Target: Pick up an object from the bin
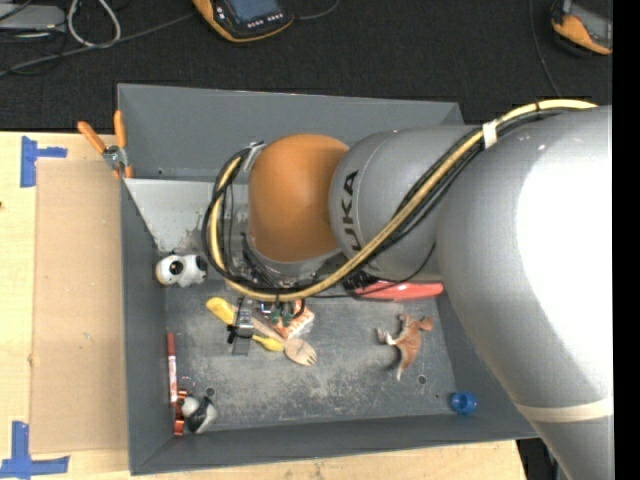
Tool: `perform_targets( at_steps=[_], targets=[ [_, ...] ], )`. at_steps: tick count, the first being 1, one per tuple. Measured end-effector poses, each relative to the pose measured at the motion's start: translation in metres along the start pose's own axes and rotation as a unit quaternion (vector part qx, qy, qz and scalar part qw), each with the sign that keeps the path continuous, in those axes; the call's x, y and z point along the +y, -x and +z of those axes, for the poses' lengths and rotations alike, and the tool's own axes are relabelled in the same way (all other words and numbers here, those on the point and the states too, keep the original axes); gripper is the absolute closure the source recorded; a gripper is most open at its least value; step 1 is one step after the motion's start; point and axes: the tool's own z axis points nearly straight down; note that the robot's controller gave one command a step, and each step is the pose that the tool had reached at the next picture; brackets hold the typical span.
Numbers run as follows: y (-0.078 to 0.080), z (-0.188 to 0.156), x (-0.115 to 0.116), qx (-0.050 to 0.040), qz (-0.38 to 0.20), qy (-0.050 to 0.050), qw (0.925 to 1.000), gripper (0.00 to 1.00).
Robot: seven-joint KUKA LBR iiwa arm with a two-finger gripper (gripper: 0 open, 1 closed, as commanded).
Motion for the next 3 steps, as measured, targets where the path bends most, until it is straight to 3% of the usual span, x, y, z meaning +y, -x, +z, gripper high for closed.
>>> perform_targets(
  at_steps=[1,2,3],
  targets=[
    [-0.0125,0.0358,-0.0150,0.0000,0.047,0.000,0.9989,0.00],
    [-0.0149,0.0337,-0.0109,-0.0013,0.056,0.002,0.9984,1.00],
    [-0.0149,0.0335,-0.0109,-0.0014,0.057,0.002,0.9984,1.00]
  ],
)
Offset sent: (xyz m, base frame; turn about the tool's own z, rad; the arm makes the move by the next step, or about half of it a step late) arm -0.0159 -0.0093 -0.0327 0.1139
